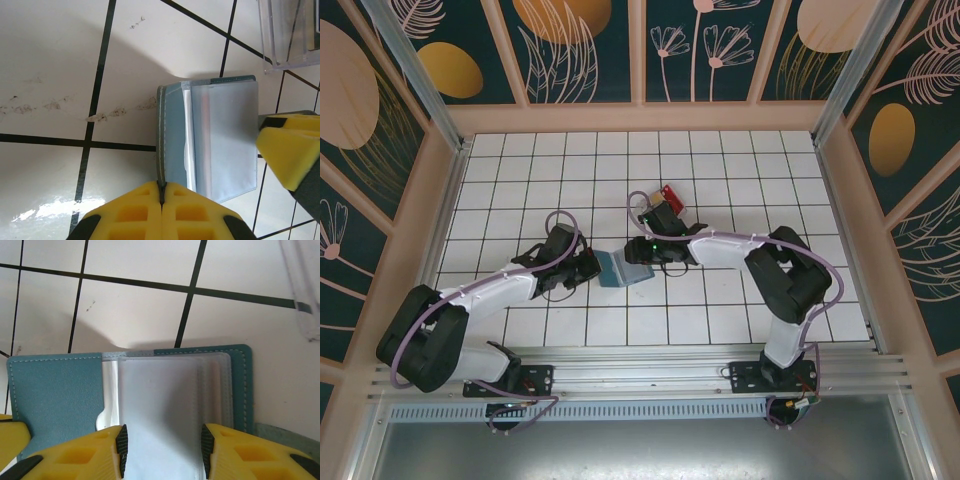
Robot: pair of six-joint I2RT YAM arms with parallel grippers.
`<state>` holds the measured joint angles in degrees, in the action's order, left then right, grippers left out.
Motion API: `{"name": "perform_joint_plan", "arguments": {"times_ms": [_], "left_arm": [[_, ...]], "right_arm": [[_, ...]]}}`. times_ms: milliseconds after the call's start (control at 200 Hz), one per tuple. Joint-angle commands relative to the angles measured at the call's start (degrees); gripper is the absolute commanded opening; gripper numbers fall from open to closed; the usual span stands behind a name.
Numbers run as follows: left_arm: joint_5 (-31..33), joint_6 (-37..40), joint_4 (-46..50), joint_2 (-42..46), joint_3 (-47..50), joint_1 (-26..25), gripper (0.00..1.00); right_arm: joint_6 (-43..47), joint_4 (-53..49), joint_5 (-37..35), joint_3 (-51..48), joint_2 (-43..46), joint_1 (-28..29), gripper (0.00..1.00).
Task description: Put the credit cards into the card holder
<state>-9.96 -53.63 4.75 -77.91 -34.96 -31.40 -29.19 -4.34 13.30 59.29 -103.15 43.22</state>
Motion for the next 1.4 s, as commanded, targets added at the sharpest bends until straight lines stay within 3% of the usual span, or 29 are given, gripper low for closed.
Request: {"name": "perform_joint_plan", "arguments": {"times_ms": [0,190,781,1391], "left_arm": [[0.95,1.25,1.53,0.16,0.33,0.46,0.00],[0.73,1.08,1.31,0.10,0.29,0.47,0.00],[0.21,1.07,0.53,-0.71,0.33,0.47,0.00],[0.29,0.96,-3.48,-5.21,2.79,0.55,0.00]], "right_arm": [[0.23,-0.64,-0.98,-0.14,1.87,0.03,0.45],[-0.30,0.90,1.98,0.07,0.06,0.37,0.45],[-0.43,0.60,0.61,-0.82,-1.46,0.59,0.45],[-2.40,6.59,10.97,0.84,-1.74,3.12,0.44]]}}
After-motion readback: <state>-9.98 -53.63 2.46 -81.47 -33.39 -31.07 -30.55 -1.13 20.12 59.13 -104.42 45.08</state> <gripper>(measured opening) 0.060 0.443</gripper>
